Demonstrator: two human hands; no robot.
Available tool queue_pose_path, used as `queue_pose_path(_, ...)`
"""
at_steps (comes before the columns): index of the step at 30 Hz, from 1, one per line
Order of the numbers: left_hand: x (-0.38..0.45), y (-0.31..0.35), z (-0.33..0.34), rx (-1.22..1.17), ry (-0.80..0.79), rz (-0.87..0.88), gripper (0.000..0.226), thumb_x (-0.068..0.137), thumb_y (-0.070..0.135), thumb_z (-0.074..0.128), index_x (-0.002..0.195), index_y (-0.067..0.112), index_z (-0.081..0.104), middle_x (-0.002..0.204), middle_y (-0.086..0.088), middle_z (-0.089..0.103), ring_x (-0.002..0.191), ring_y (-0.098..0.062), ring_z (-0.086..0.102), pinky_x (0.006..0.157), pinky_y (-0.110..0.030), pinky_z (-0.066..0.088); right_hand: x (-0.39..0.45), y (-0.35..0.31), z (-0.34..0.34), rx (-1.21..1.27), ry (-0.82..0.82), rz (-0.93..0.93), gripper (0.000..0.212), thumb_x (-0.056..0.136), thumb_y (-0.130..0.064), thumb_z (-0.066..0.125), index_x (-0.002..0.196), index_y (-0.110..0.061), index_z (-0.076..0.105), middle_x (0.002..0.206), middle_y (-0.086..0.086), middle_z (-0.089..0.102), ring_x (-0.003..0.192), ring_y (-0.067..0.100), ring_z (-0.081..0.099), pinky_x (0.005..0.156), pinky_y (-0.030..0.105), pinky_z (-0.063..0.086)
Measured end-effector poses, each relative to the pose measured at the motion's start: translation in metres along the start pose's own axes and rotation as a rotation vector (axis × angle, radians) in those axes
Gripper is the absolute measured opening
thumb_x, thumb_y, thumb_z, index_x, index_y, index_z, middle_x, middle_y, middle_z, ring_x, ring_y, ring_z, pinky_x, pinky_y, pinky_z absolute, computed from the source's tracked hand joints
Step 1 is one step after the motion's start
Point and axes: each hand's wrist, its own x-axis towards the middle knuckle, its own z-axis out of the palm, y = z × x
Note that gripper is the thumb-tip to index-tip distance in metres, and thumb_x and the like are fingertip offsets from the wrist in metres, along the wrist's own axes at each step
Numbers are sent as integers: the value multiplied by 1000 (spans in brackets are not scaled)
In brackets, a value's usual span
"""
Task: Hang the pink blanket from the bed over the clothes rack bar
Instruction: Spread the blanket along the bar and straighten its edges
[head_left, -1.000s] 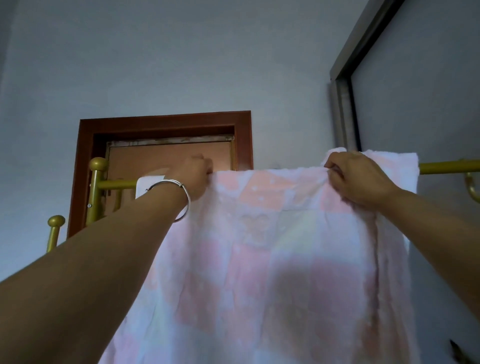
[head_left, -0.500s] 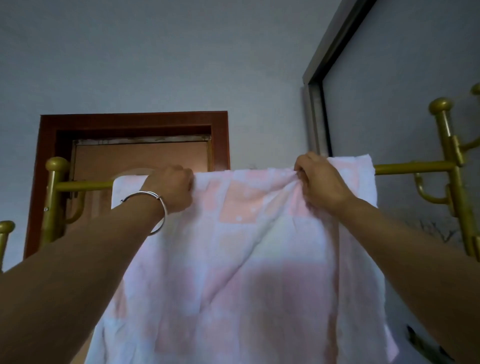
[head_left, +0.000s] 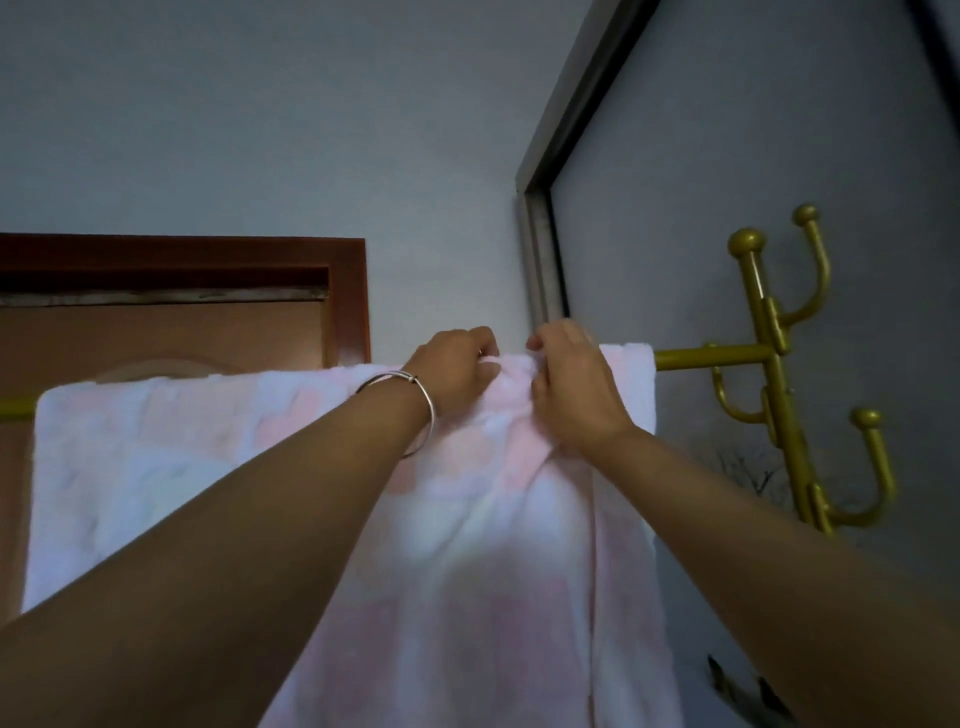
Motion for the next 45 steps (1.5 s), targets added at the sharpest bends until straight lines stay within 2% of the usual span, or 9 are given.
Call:
queue_pose_path(4,-2,-2,-1,-57,38,16,17,79,8,55,95,9,59,86,-9,61,78,-23,50,63,-22,33,2,16,-8,-364,-75,76,28,78,-9,52,105,-10,56,117,9,54,111,30,39,86,38,33)
queue_pose_path(8,-1,-1,2,-45,24,13,21,74,3,58,84,18,46,80,-5,54,74,-24,47,51,-25,30,5,26,-17,-352,-114,116,39,75,6,49,111,-8,53,118,13,55,110,33,42,87,35,36)
queue_pose_path(19,15,43,16,-134,25,57,19,84,16,51,101,13,60,108,-11,67,100,-31,60,91,-39,50,8,44,-42,-300,-57,160,18,84,-2,50,101,-5,57,108,15,60,95,36,59,81,42,47)
queue_pose_path(25,35,64,35,-35,97,122,14,83,14,61,93,5,64,103,-17,66,99,-33,58,84,-36,45,19,53,-46,-345,-94,100,13,85,-6,50,96,-5,56,99,17,62,90,37,61,68,34,44)
queue_pose_path(32,33,41,13,-14,9,187,14,83,1,53,94,4,61,85,-7,55,81,-22,49,68,-24,33,30,106,-79,-350,103,494,21,88,3,44,106,4,53,112,26,61,105,43,58,79,42,48)
queue_pose_path(35,32,48,12,-12,-49,180,11,80,3,55,83,9,63,90,-3,53,82,-21,51,74,-26,42,25,121,-85,-376,69,534,19,86,1,46,102,3,58,112,25,62,102,43,60,83,45,50)
queue_pose_path(38,38,70,23,-66,-82,155,13,82,20,60,73,10,60,98,-8,57,87,-27,59,82,-34,50,24,120,-82,-420,-2,394,17,86,-10,51,92,1,63,99,21,66,90,37,63,68,35,49)
queue_pose_path(42,52,89,45,-45,-29,154,25,86,22,58,109,13,57,109,-11,66,101,-29,59,88,-35,47,28,116,-76,-378,-72,284,24,90,-13,46,99,-2,66,100,17,67,92,32,61,72,34,50)
queue_pose_path(45,60,94,58,29,-10,173,31,83,25,62,111,13,60,116,-10,64,111,-29,54,95,-37,45,30,115,-75,-319,-69,320,26,91,-15,47,93,-2,69,95,17,69,88,31,62,67,30,47)
